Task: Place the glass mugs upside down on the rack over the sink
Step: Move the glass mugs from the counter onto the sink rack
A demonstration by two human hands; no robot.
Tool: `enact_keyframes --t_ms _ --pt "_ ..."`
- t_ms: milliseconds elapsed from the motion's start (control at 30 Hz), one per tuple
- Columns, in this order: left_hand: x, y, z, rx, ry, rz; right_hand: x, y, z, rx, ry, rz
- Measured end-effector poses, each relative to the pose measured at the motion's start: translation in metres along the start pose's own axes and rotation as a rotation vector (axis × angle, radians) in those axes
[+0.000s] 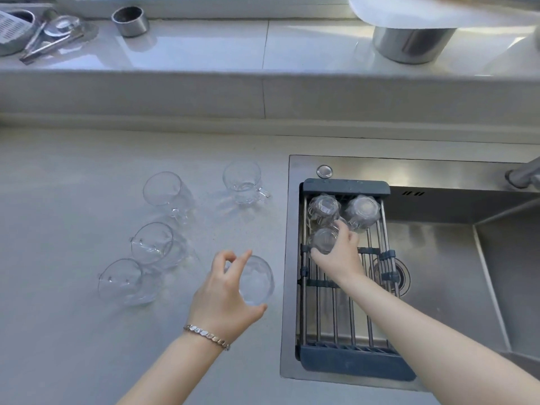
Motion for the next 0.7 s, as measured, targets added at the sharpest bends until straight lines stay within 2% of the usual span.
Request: enact_keyframes --t_ms 67,133,233,333,400,500,567,633,700 --pt "-0.001 0.001 -0.001 -0.003 0.002 0.043 -0.007 -0.003 0.005 0.085 -0.040 -0.113" --pt "-0.005 0.005 -0.003 0.014 -0.017 0.143 -0.016 -0.005 0.016 0.207 -0.106 -0.051" --pt "-0.016 0.015 -0.007 0.080 -0.097 0.393 -0.017 -0.025 0.041 0.232 -0.223 0.022" --pt "-0.035 0.031 -0.009 0.183 -0.197 0.664 0.003 -0.033 0.089 0.347 -0.412 0.014" --pt "-0.055 0.061 -0.003 0.368 -0.317 0.931 0.018 -0.043 0.116 0.291 -0.544 -0.032" --pt "-0.100 0.103 0.016 0.709 -0.417 1.082 0.022 -0.084 0.128 -0.015 -0.665 -0.191" --pt "-0.116 0.114 0.009 0.747 -0.362 0.970 0.018 -0.103 0.119 -0.066 -0.632 -0.134" --pt "-0.112 0.106 -0.021 0.552 -0.167 0.569 0.001 -0.115 0.095 -0.029 -0.465 -0.022" --pt "-0.117 0.089 -0.049 0.276 0.135 0.054 -0.018 -0.123 0.071 -0.045 -0.330 0.122"
Point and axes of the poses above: each hand's wrist, its own z-axis away from the middle knuckle, its own y-axis out of the palm, x = y × z, the point moved 10 cm from there along -z, towards the middle knuckle, and after that the axes turned 1 degree about -z, right-handed, at the moved point
